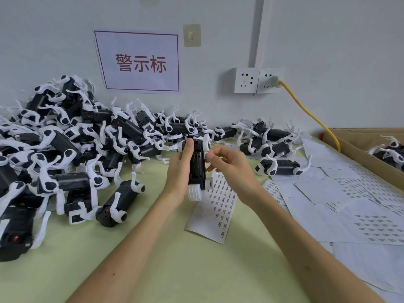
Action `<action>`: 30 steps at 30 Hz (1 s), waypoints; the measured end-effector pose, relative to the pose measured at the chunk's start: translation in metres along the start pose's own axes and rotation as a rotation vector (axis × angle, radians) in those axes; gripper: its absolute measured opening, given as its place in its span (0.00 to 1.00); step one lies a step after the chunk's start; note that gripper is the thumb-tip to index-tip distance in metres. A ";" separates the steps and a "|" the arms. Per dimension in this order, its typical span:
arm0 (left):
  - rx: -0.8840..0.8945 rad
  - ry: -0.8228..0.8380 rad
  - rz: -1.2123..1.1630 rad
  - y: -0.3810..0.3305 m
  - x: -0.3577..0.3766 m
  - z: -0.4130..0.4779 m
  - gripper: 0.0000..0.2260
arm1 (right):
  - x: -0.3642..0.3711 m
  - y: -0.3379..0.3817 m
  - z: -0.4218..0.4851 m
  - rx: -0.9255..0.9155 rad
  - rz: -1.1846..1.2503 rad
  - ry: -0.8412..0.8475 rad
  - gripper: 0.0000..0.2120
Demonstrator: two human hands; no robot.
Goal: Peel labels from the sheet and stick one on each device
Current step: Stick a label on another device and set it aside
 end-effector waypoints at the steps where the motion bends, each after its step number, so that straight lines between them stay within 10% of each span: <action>1: 0.012 0.007 0.013 -0.001 0.000 0.000 0.43 | 0.000 0.000 0.000 0.001 -0.006 -0.004 0.09; 30: 0.083 0.021 0.075 -0.002 0.000 0.001 0.34 | 0.000 -0.001 0.001 0.001 -0.026 -0.017 0.09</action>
Point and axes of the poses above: each hand's wrist, its own z-axis towards the middle knuckle, its own x-axis out of the palm, y = z × x, the point moved 7 cm from there along z, towards the middle knuckle, and after that the axes turned 15 degrees about x, right-handed, at the moved point
